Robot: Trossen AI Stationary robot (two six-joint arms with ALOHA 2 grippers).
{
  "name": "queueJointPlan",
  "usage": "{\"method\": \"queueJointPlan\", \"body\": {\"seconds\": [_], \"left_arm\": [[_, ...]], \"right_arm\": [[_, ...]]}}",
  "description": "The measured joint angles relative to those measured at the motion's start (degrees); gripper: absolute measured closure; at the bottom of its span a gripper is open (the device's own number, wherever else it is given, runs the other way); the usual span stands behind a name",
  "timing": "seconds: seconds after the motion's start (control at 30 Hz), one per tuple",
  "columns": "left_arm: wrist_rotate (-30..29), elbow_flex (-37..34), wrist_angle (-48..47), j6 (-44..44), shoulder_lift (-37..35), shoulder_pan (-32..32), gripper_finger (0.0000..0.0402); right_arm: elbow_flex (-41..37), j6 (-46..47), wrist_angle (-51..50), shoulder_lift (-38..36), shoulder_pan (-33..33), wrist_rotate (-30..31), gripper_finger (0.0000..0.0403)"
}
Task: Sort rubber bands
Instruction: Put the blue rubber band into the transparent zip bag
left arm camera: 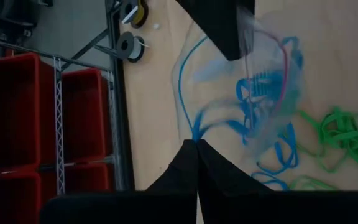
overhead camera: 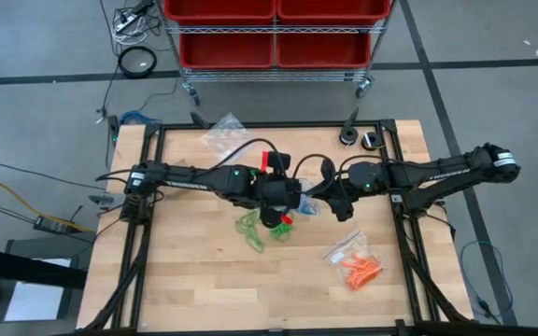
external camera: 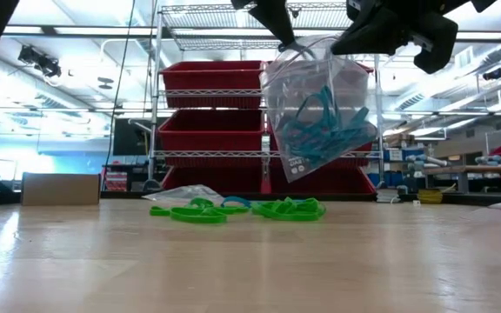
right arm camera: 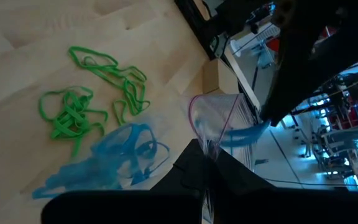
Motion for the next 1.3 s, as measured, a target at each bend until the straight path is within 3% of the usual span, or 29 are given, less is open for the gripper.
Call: {"method": "queueJointPlan", "body": {"seconds": [0.2,0.63,0.83,0.93,1.1,1.3], "left_arm": [[3.3,0.0,-0.7,-0.7,0.0,0.3,0.0370],[0.6,0.0,-3.4,-6.0,0.0,0.3,0.0227],[-2.1,0.0,-17.0,-13.3,0.0,0.4,0.0212],[-0.8,0.0,-19.2,-15.5,0.0,0.4,0.0214],[4.2,-2.7,-12.7,-13.6,-1.6,1.1,0.0215],[9.3,-21.4,5.8,-11.2,-7.1,4.4,0.0215]], "right_arm": [[0.0,0.0,0.0,0.0,0.0,0.0,0.0403],[0.0,0.0,0.0,0.0,0.0,1.9,0.0403],[0.0,0.1,-0.1,-0.1,0.0,5.8,0.0403],[0.0,0.2,-0.1,-1.0,0.0,5.6,0.0403],[0.0,2.2,-0.4,-4.3,-1.3,5.5,0.0403],[0.0,4.5,-5.2,-9.9,-3.7,5.0,0.0403]]}}
